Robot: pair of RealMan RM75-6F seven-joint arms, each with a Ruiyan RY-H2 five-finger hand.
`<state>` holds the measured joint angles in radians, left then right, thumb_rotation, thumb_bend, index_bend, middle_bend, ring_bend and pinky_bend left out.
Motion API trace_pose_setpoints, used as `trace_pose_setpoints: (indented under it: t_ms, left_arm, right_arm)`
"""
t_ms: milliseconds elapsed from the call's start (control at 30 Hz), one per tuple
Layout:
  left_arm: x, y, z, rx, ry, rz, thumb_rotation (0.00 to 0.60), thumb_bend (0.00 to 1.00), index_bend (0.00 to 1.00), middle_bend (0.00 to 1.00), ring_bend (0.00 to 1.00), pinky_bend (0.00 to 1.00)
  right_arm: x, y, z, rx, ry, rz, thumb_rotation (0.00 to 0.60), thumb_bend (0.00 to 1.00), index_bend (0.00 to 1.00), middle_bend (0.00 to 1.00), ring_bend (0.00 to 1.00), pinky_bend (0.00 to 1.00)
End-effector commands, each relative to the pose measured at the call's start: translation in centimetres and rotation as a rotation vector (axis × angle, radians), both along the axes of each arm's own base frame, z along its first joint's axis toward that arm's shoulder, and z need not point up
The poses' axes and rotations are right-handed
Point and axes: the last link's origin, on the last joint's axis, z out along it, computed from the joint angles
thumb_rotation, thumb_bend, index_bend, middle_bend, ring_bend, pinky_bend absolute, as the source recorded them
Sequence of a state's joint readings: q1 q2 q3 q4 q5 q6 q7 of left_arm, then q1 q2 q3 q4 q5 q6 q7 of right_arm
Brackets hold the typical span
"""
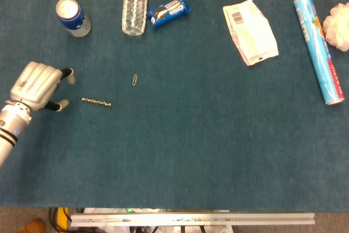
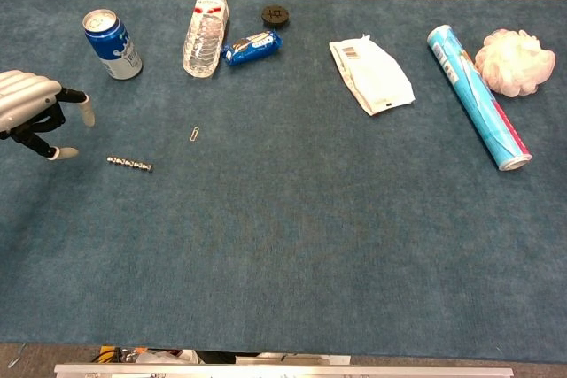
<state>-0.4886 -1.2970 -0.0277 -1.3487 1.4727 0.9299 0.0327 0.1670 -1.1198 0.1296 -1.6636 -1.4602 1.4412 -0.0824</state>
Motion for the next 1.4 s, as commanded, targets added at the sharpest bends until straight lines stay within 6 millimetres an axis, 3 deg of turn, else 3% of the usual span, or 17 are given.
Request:
trace_pose_setpoints:
  t_ms: [33, 167, 767, 1400]
  left_arm:
    - [0.3, 0.2, -0.6, -0.005, 0.007, -0.005, 0.600, 0.21, 0.42, 0.95, 0.95, 1.00]
    - [0.7, 0.3, -1.5, -0.022, 0.005, -0.013, 0.600, 0.27, 0.45, 0.95, 0.95, 1.00]
    - [1.3, 0.2, -3.4, -0.073, 0.033, -0.009, 0.600, 0.27, 0.51, 0.95, 0.95, 1.00]
    - [1.4, 0.8, -5.0, -0.094, 0.055, 0.027, 0.600, 0.30, 0.50, 0.95, 0.95, 1.00]
  right_arm:
    - [-0.2, 0.1, 0.0, 0.002, -0.007, -0.008, 0.600, 0.26, 0.40, 0.39, 0.37, 0.55]
    - [-0.4, 0.2, 0.0, 0.008, -0.006, -0.012, 0.600, 0.26, 0.40, 0.39, 0.37, 0.55]
    - [-1.4, 0.9, 0.3, -0.001, -0.019, -0.036, 0.600, 0.26, 0.40, 0.39, 0.37, 0.55]
    - [-2.1, 1.4, 0.8, -0.013, -0.027, -0.050, 0.600, 0.26, 0.40, 0.39, 0.37, 0.55]
